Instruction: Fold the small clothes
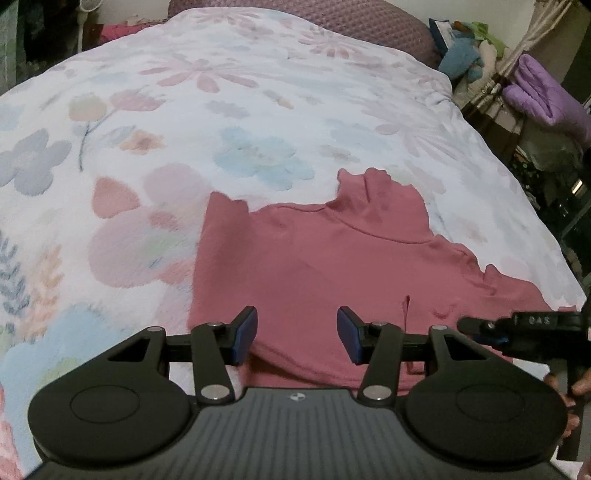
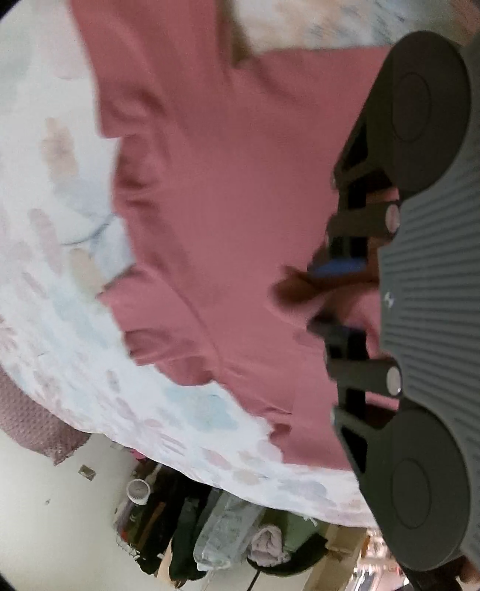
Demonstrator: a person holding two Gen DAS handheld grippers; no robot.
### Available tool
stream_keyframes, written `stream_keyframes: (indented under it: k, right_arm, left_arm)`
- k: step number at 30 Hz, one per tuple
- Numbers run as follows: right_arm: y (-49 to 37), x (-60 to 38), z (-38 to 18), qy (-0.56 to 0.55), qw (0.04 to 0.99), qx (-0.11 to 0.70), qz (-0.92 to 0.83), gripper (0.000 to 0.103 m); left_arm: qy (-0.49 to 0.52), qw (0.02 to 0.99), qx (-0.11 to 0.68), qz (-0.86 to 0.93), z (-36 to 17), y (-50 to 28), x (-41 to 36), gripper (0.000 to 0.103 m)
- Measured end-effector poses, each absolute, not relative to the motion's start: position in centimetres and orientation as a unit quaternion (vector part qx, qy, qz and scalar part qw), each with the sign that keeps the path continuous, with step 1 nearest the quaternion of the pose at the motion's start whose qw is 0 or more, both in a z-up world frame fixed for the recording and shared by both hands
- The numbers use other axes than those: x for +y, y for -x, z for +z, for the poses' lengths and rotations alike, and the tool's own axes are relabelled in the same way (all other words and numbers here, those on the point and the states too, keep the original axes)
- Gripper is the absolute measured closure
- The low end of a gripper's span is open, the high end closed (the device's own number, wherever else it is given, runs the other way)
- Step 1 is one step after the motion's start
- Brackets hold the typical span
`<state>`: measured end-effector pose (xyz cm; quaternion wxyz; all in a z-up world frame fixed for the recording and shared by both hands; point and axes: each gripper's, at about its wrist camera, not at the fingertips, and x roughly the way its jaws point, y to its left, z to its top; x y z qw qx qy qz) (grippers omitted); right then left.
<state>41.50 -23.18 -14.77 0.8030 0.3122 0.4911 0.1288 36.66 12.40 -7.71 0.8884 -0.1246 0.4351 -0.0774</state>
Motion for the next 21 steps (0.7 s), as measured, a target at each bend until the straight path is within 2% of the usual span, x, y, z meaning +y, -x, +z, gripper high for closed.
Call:
stream_keyframes:
  k: [2, 6, 9, 11, 12, 15, 16, 17, 21]
  right_arm:
    - [-40.3, -23.4, -14.0, -0.321, 0.809, 0.473, 0.140, 0.103]
    - [-38.9, -24.3, -13.0, -0.299, 0.822, 0.466, 0.130, 0.103]
    - [-39.4, -24.9, -15.0, -0.317, 0.804, 0.486, 0.129, 0.092]
    - [-39.4, -25.2, -15.3, -0.338, 0.804, 0.469, 0.138, 0.070]
    - [-39.4, -25.3, -15.2, -0.341, 0.810, 0.457, 0.136, 0.068]
    - [-40.0, -25.2, -15.8, -0.344, 0.810, 0.458, 0.123, 0.072]
    - [-40.2, -25.1, -16.2, -0.351, 0.805, 0.463, 0.123, 0.090]
    - [-40.4, -24.9, -16.4, -0.358, 0.798, 0.467, 0.129, 0.100]
    - [-40.8, -23.3, -12.8, -0.311, 0.830, 0.438, 0.151, 0.101]
  left_arm:
    - [0.127, 0.889, 0.434, -0.076, -7.8, -36.2, 12.9, 0.045]
    - [0.141, 0.889, 0.430, -0.074, -8.0, -35.7, 13.8, 0.045]
    - [0.142, 0.889, 0.430, -0.070, -8.1, -35.7, 13.9, 0.045]
    - [0.140, 0.890, 0.428, -0.067, -8.0, -35.5, 14.3, 0.045]
    - [0.139, 0.891, 0.427, -0.063, -7.9, -35.4, 14.5, 0.045]
    - [0.140, 0.893, 0.426, -0.048, -7.7, -35.5, 15.6, 0.045]
    - [0.141, 0.894, 0.424, -0.041, -7.6, -35.6, 16.1, 0.045]
    - [0.141, 0.895, 0.422, -0.034, -7.4, -35.7, 16.6, 0.045]
    - [0.136, 0.899, 0.416, -0.013, -6.9, -36.1, 18.1, 0.045]
